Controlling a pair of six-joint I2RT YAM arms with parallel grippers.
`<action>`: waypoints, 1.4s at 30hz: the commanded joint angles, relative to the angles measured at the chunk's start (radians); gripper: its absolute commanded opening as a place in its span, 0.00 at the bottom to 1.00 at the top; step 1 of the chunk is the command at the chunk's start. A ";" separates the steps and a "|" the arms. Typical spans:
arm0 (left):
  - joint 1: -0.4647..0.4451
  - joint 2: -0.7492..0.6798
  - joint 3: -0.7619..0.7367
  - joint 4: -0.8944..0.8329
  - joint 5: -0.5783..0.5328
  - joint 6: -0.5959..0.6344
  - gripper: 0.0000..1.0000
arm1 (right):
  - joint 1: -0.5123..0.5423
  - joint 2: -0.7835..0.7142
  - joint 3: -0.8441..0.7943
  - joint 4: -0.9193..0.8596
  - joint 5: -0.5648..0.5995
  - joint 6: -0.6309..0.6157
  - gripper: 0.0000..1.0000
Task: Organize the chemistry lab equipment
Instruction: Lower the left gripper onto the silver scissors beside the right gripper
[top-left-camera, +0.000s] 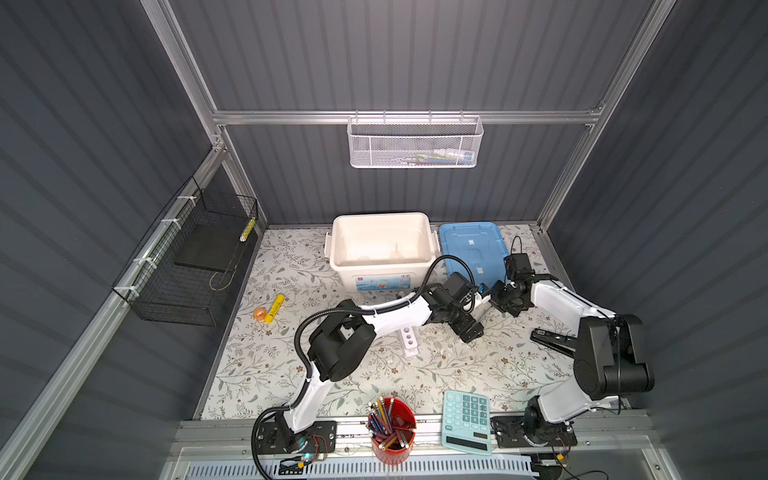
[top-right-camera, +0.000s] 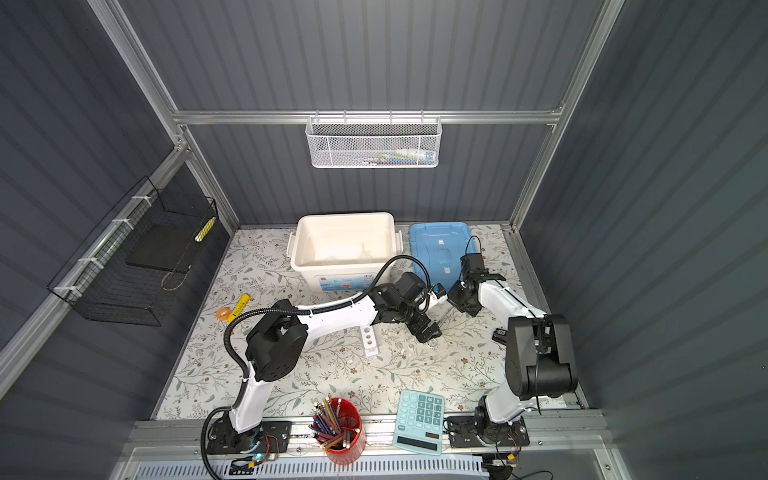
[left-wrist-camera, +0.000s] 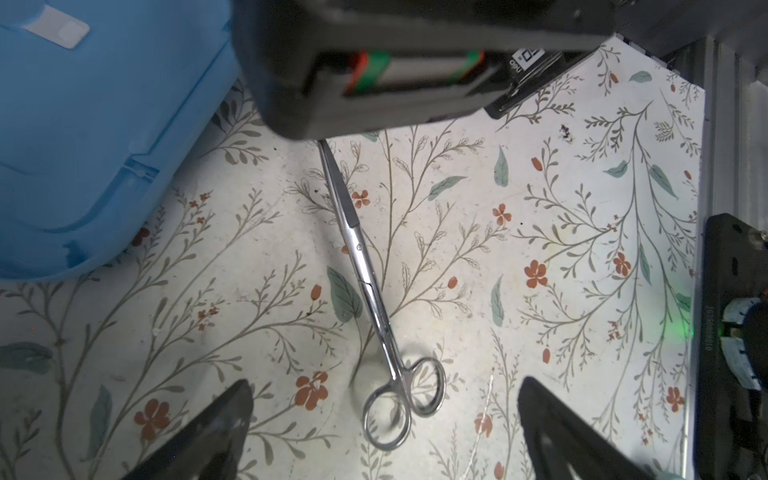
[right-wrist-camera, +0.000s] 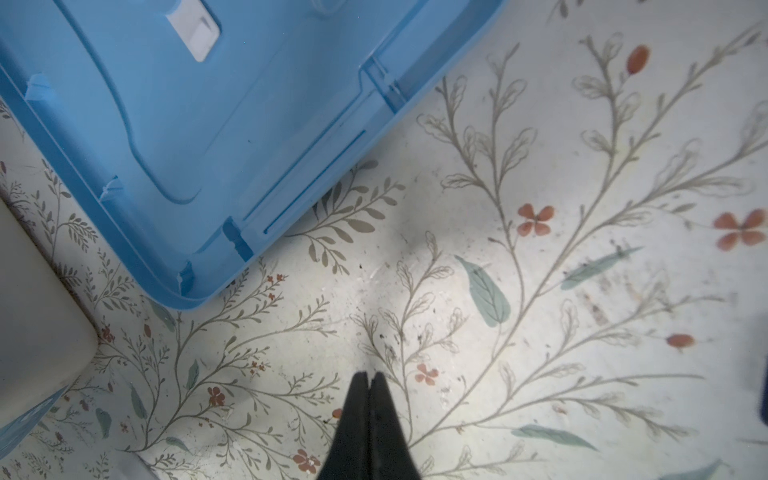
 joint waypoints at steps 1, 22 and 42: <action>0.006 0.025 0.047 0.011 0.041 -0.005 1.00 | -0.003 -0.019 -0.015 0.003 -0.012 0.004 0.00; 0.006 0.130 0.147 -0.013 0.081 0.002 0.98 | -0.003 -0.085 -0.024 -0.010 -0.034 0.007 0.00; 0.014 0.051 -0.038 0.196 0.167 -0.037 0.91 | -0.003 -0.098 -0.031 -0.002 -0.046 0.014 0.00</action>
